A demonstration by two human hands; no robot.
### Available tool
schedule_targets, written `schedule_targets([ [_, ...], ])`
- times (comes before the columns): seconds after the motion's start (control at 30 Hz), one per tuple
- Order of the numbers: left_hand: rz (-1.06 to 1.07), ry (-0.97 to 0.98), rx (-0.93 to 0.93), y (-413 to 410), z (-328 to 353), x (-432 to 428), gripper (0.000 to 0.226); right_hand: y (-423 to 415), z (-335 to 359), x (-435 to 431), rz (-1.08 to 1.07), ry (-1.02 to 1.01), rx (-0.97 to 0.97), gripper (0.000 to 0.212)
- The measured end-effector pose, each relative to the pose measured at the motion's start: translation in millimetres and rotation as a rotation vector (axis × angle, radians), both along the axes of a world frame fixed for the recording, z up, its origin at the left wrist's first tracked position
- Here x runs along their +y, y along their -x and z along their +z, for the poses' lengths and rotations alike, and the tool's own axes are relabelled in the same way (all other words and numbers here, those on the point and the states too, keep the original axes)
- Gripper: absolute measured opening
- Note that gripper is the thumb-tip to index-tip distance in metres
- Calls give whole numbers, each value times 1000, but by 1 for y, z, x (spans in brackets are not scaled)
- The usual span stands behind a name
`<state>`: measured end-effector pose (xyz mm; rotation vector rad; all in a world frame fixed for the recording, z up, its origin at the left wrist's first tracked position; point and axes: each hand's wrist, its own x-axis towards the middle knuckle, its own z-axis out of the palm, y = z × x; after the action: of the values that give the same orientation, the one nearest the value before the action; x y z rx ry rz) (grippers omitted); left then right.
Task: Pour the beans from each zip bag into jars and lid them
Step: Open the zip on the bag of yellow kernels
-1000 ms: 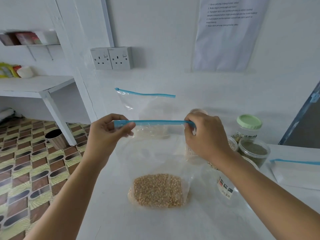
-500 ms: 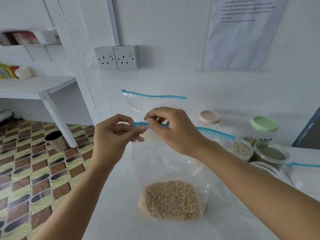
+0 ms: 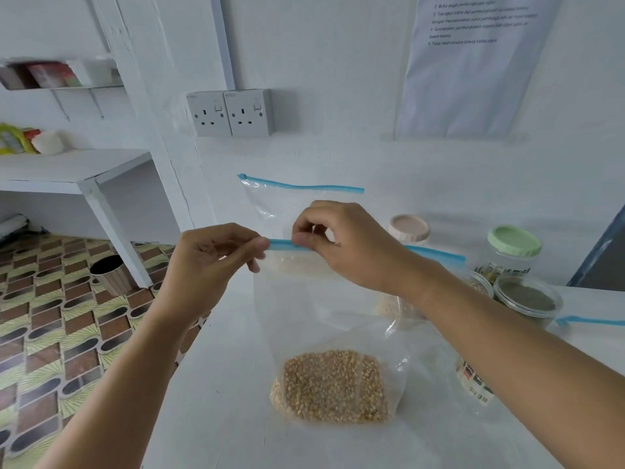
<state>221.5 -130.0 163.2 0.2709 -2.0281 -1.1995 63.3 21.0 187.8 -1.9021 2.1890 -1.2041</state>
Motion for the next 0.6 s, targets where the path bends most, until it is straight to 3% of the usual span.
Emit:
schedule_targets([
  [0.2,36,-99,47,-5,-9,-9,12,47,-21,45,-223,122,230,9],
  [0.6,18,-228,122,5,-12,-17,15,81,-36,105,-434,291,185,13],
])
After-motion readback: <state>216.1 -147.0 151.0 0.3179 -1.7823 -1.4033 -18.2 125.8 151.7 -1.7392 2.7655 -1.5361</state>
